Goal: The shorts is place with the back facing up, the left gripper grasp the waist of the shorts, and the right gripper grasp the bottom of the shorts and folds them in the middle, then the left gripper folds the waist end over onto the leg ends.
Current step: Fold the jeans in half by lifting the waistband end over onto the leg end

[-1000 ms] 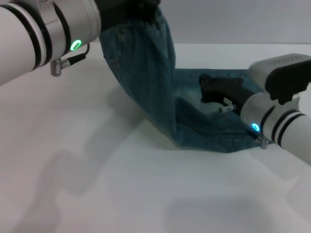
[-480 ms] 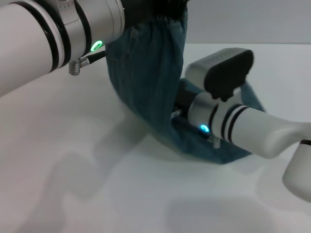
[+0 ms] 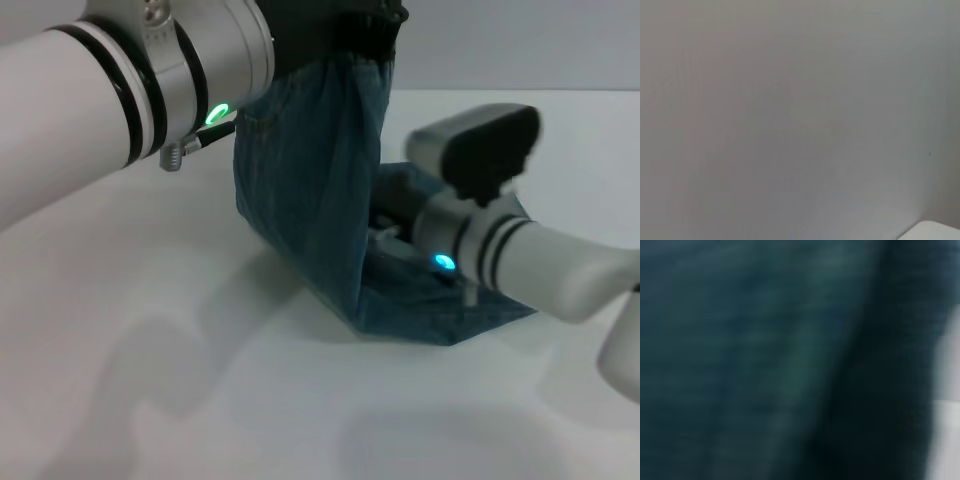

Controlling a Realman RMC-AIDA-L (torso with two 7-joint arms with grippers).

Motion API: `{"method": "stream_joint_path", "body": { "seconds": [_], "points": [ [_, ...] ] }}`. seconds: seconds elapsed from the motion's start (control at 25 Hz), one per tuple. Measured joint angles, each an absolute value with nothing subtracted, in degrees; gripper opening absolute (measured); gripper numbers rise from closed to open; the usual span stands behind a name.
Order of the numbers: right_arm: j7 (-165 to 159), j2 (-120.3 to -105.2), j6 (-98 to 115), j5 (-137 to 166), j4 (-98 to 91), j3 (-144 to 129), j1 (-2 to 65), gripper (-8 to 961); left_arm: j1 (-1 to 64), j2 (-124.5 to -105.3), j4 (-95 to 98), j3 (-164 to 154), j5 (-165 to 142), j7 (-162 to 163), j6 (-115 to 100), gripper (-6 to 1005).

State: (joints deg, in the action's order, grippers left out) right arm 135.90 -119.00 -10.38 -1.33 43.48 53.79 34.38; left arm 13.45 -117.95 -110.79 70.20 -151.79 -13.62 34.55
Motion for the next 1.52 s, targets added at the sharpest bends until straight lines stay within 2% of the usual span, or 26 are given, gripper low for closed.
{"method": "stream_joint_path", "body": {
  "seconds": [0.2, 0.6, 0.8, 0.92, 0.96, 1.16, 1.4, 1.52],
  "points": [
    [136.11, -118.02, -10.34, 2.74, 45.71, 61.18, 27.39, -1, 13.24, -117.95, -109.97, 69.42, -151.79, -13.62, 33.77, 6],
    [136.21, -117.39, -7.17, 17.92, 60.42, 82.22, 9.02, 0, 14.23, -118.1, -104.78, 64.05, -150.02, -13.35, 25.6, 5],
    [136.11, -116.97, -6.98, 18.48, 65.54, 84.79, 2.72, 0, 17.25, -118.32, -96.66, 57.56, -147.16, -13.08, 15.81, 6],
    [136.12, -116.94, -6.96, 19.2, 67.01, 85.3, 0.6, -1, 18.93, -118.4, -93.21, 55.13, -145.71, -12.81, 11.39, 6],
    [136.09, -116.94, -6.94, 19.5, 67.31, 85.36, 0.12, -1, 21.78, -118.55, -86.06, 50.03, -144.16, -12.8, 1.41, 6],
    [135.88, -117.04, -6.93, 19.9, 67.22, 84.54, -0.54, -1, 28.33, -118.85, -70.46, 40.76, -143.13, -11.05, -19.96, 6],
    [135.8, -116.98, -6.94, 19.97, 66.56, 82.63, -0.47, 0, 34.39, -119.0, -58.45, 38.56, -140.89, 1.33, -26.66, 105],
    [135.78, -117.07, -7.04, 19.97, 66.28, 81.86, -0.45, 0, 34.72, -118.91, -56.83, 38.13, -141.09, 2.37, -28.73, 177]
  ]
}}
